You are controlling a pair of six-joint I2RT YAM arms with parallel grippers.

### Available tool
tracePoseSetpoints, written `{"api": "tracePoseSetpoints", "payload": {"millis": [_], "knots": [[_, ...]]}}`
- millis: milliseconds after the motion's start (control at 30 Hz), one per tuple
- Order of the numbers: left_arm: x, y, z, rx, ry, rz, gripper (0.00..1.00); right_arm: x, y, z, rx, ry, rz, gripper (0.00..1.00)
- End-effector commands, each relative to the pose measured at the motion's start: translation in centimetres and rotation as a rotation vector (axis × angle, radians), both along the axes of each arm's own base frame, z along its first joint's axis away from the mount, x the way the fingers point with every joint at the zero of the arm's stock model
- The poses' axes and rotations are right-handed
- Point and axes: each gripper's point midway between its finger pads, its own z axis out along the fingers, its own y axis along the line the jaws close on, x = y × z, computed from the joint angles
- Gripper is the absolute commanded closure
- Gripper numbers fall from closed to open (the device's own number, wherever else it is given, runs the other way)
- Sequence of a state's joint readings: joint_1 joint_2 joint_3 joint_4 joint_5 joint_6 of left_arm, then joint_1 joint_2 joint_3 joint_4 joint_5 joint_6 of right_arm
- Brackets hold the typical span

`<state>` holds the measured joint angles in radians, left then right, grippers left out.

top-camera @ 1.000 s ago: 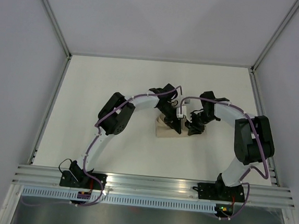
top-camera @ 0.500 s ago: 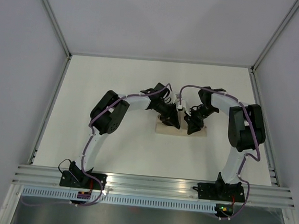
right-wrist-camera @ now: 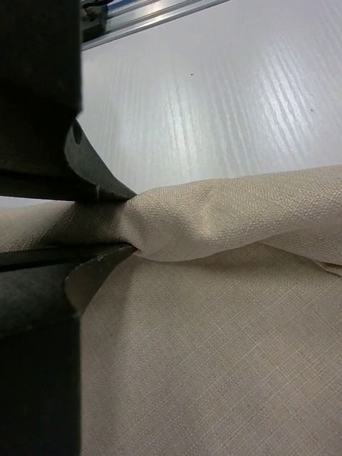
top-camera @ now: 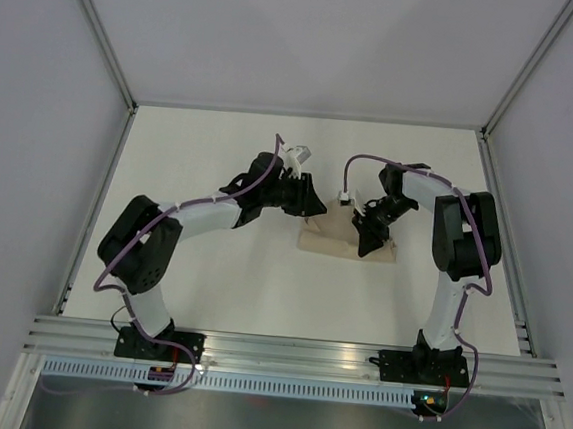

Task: Fold the napkin, place the utensils inside, and roll it up
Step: Roll the napkin with the utensil

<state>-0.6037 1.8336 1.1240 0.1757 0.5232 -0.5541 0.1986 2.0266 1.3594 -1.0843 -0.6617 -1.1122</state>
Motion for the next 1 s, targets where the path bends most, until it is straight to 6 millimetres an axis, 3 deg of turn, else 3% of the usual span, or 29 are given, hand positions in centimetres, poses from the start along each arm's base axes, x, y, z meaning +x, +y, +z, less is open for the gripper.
{"api": "tracePoseSetpoints", "payload": {"millis": [0,33,67,167,233,400,567,633,700,767,967], "knots": [[2.5,1.1,6.3,0.003,-0.418,0.147,0.59,0.8,-2.0,-4.3,-0.125,-0.013,0.024,0.93],[2.2,2.3,4.9,0.063,-0.46,0.188,0.58,0.9,-2.0,-4.2,-0.127,-0.016,0.023,0.93],[2.0,2.6,5.2,0.107,-0.564,0.17,0.58,0.9,-2.0,-4.3,-0.128,-0.01,0.022,0.93],[-0.1,1.7,5.7,0.217,-0.798,0.104,0.56,0.9,-2.1,-4.4,-0.129,-0.008,0.017,0.93],[-0.4,1.4,5.0,0.323,-0.914,0.052,0.55,1.0,-2.0,-4.4,-0.13,-0.005,0.015,0.94],[-2.7,-1.6,4.1,0.37,-1.004,-0.071,0.53,1.1,-2.1,-4.4,-0.132,0.002,0.01,0.94],[-6.0,-5.1,0.6,0.503,-1.194,-0.322,0.52,1.1,-2.1,-4.5,-0.133,0.007,0.008,0.94],[-6.8,-5.9,-1.2,0.555,-1.233,-0.421,0.47,1.0,-2.1,-4.5,-0.134,0.01,0.009,0.94],[-7.1,-6.6,-1.9,0.582,-1.262,-0.478,0.31,1.1,-2.1,-4.5,-0.132,0.012,0.007,0.94],[-7.5,-7.1,-3.2,0.623,-1.285,-0.545,0.3,1.0,-2.1,-4.6,-0.133,0.015,0.007,0.94],[-7.2,-7.8,-3.9,0.655,-1.337,-0.608,0.29,1.0,-2.1,-4.6,-0.134,0.019,0.007,0.94]]}}
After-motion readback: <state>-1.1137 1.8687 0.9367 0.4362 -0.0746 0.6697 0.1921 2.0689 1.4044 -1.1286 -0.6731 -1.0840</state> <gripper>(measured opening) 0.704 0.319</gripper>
